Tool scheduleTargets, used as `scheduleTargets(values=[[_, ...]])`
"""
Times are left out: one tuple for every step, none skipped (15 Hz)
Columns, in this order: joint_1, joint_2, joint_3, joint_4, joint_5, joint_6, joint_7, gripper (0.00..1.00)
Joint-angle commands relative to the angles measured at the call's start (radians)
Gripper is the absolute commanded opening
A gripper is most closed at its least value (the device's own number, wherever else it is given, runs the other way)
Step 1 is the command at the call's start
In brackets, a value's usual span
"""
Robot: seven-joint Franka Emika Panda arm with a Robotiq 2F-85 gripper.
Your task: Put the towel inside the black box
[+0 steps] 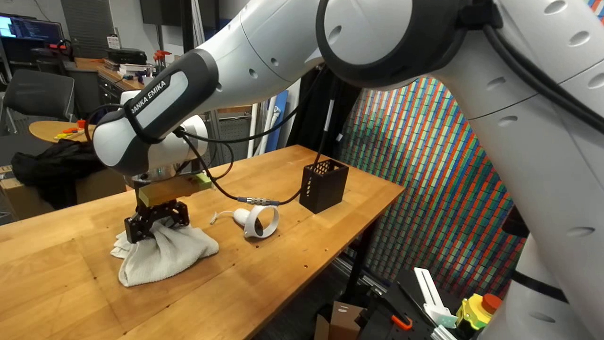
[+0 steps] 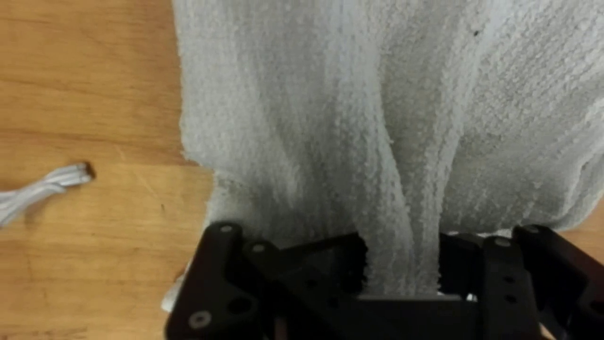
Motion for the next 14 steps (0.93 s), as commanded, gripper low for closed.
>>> scheduleTargets(values=[[0.007,-0.07,-0.012,-0.057,0.01,0.023,0.031,0.01],[0.008,-0.088,-0.012,-0.07,0.011,0.024,0.04,0.02],[0.007,-0.106,-0.012,-0.085,0.012,0.028,0.048,0.02],[0.008,-0.127,-0.014,-0.102,0.012,0.029,0.059,0.03],[0.006,-0.154,-0.016,-0.126,0.014,0.033,0.069,0.03],[0.004,-0.185,-0.018,-0.155,0.014,0.044,0.081,0.03],[0.002,-0.214,-0.021,-0.181,0.014,0.05,0.09,0.03],[0.0,-0.244,-0.027,-0.211,0.01,0.057,0.096,0.02],[-0.004,-0.273,-0.031,-0.238,0.007,0.056,0.099,0.02],[-0.009,-0.31,-0.038,-0.275,0.003,0.062,0.097,0.02],[-0.017,-0.345,-0.044,-0.31,0.0,0.066,0.09,0.02],[-0.026,-0.377,-0.052,-0.343,-0.005,0.068,0.082,0.03],[-0.039,-0.413,-0.057,-0.38,-0.005,0.071,0.067,0.02],[-0.052,-0.454,-0.066,-0.419,-0.012,0.072,0.055,0.03]])
